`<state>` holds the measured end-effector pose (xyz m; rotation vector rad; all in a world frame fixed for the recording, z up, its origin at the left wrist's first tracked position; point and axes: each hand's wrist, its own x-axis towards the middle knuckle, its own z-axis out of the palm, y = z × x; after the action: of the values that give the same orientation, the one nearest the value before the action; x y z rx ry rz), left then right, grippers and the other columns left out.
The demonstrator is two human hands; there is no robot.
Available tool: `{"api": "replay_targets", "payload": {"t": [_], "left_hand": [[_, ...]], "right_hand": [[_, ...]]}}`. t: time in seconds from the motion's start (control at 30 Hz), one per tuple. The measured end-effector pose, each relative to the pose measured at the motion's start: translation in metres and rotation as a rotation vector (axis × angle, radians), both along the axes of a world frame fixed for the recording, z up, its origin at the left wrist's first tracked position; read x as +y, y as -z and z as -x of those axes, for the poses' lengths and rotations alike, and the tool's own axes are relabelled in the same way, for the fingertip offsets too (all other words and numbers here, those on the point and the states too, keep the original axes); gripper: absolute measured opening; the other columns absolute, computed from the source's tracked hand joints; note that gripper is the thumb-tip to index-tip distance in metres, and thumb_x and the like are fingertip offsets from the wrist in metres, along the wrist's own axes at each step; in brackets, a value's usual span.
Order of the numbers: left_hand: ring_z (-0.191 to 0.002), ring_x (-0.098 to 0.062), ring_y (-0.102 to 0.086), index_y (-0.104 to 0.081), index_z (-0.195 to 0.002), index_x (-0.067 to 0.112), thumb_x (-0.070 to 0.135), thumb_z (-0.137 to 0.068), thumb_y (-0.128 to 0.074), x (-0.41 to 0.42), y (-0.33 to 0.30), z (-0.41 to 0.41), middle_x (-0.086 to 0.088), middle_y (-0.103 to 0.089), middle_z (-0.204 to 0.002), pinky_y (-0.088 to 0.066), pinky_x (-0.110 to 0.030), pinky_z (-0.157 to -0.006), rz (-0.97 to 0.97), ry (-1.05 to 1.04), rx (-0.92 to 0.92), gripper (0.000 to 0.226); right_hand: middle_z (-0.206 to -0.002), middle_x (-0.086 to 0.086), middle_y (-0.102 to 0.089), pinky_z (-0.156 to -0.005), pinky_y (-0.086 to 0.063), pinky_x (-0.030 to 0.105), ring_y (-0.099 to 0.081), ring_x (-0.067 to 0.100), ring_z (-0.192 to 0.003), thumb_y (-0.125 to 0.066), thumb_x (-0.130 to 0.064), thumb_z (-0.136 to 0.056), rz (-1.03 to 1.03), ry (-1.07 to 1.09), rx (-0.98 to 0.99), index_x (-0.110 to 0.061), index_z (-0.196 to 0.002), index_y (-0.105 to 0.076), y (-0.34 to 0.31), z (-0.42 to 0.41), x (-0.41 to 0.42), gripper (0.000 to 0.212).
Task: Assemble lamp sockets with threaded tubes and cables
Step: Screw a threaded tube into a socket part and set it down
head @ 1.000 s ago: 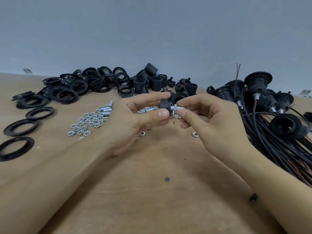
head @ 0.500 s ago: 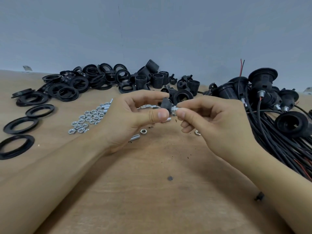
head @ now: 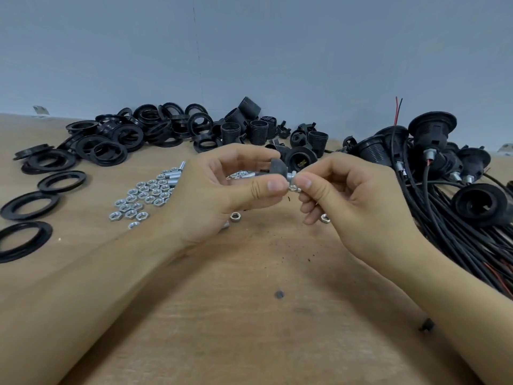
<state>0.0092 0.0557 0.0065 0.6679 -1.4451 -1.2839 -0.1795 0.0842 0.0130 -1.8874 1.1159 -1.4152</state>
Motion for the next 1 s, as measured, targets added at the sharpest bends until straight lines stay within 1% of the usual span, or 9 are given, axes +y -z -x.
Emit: {"api": "replay_targets", "payload": {"t": [0.07, 0.2, 0.3, 0.37, 0.47, 0.63, 0.77, 0.9, 1.0], "left_hand": [[-0.095, -0.031, -0.072, -0.070, -0.107, 0.006, 0.007, -0.068, -0.081, 0.0000, -0.0004, -0.0012, -0.010, -0.070, -0.105, -0.059, -0.043, -0.085, -0.002, 0.012, 0.006, 0.041], [-0.094, -0.030, -0.073, -0.071, -0.099, 0.018, 0.001, -0.063, -0.082, 0.0005, -0.0028, -0.0001, -0.008, -0.070, -0.103, -0.058, -0.035, -0.083, 0.036, -0.007, -0.024, 0.040], [-0.100, -0.035, -0.071, -0.075, -0.095, 0.023, 0.004, -0.061, -0.087, -0.0004, -0.0023, -0.0013, -0.010, -0.070, -0.105, -0.055, -0.046, -0.094, 0.029, 0.026, -0.008, 0.041], [-0.102, -0.037, -0.070, -0.075, -0.095, 0.024, 0.010, -0.060, -0.085, -0.0004, -0.0028, -0.0014, -0.011, -0.070, -0.107, -0.054, -0.048, -0.095, 0.040, 0.053, 0.000, 0.039], [-0.097, -0.032, -0.072, -0.075, -0.095, 0.026, 0.008, -0.059, -0.088, -0.0003, -0.0031, -0.0020, -0.008, -0.071, -0.105, -0.056, -0.039, -0.088, 0.041, 0.034, -0.018, 0.043], [-0.093, -0.025, -0.072, -0.075, -0.098, 0.026, 0.016, -0.061, -0.085, -0.0013, -0.0043, -0.0036, -0.003, -0.073, -0.099, -0.057, -0.044, -0.090, 0.032, 0.020, -0.037, 0.040], [-0.094, -0.030, -0.073, -0.073, -0.101, 0.022, 0.015, -0.061, -0.087, 0.0009, -0.0058, -0.0033, -0.008, -0.072, -0.104, -0.058, -0.034, -0.081, 0.045, 0.011, -0.049, 0.043], [-0.102, -0.039, -0.070, -0.074, -0.098, 0.023, 0.010, -0.063, -0.088, -0.0017, -0.0026, -0.0028, -0.016, -0.071, -0.109, -0.057, -0.051, -0.091, 0.054, -0.068, -0.063, 0.040], [-0.101, -0.042, -0.070, -0.075, -0.098, 0.023, 0.012, -0.063, -0.089, -0.0021, -0.0025, -0.0032, -0.016, -0.071, -0.109, -0.054, -0.057, -0.093, 0.044, -0.049, -0.041, 0.040]], "right_hand": [[-0.069, 0.003, -0.066, -0.052, -0.056, 0.025, -0.066, 0.015, -0.058, -0.065, -0.032, -0.085, 0.031, 0.008, 0.018, -0.016, -0.081, -0.070, 0.0004, -0.0002, 0.0007, 0.017], [-0.064, 0.005, -0.064, -0.049, -0.055, 0.028, -0.065, 0.018, -0.053, -0.057, -0.036, -0.090, -0.037, -0.004, 0.040, -0.010, -0.078, -0.066, 0.0023, -0.0023, 0.0020, 0.030], [-0.060, 0.006, -0.061, -0.046, -0.055, 0.031, -0.063, 0.022, -0.051, -0.052, -0.041, -0.090, -0.088, -0.032, 0.001, -0.008, -0.075, -0.064, 0.0007, -0.0045, 0.0028, 0.038], [-0.058, 0.007, -0.060, -0.045, -0.052, 0.027, -0.062, 0.021, -0.049, -0.050, -0.040, -0.091, -0.122, -0.059, -0.039, -0.008, -0.072, -0.062, -0.0017, -0.0039, 0.0027, 0.039], [-0.062, 0.008, -0.061, -0.046, -0.052, 0.025, -0.061, 0.018, -0.050, -0.055, -0.037, -0.089, -0.080, -0.061, -0.023, -0.008, -0.075, -0.065, -0.0014, -0.0039, 0.0030, 0.034], [-0.071, -0.009, -0.064, -0.050, -0.053, 0.025, -0.062, 0.020, -0.057, -0.070, -0.021, -0.088, 0.075, 0.002, 0.041, -0.016, -0.082, -0.067, 0.0018, -0.0029, 0.0030, 0.008], [-0.076, 0.001, -0.067, -0.052, -0.057, 0.029, -0.067, 0.022, -0.060, -0.077, -0.019, -0.080, 0.103, 0.031, -0.035, -0.016, -0.085, -0.071, 0.0022, -0.0019, 0.0016, 0.008], [-0.079, 0.002, -0.071, -0.056, -0.054, 0.018, -0.069, 0.017, -0.064, -0.071, 0.000, -0.086, 0.095, -0.004, -0.045, -0.021, -0.092, -0.073, 0.0025, 0.0000, -0.0004, 0.021], [-0.078, 0.000, -0.071, -0.057, -0.053, 0.016, -0.068, 0.014, -0.065, -0.067, 0.000, -0.089, 0.108, 0.010, -0.005, -0.020, -0.096, -0.073, 0.0025, 0.0023, -0.0012, 0.022]]}}
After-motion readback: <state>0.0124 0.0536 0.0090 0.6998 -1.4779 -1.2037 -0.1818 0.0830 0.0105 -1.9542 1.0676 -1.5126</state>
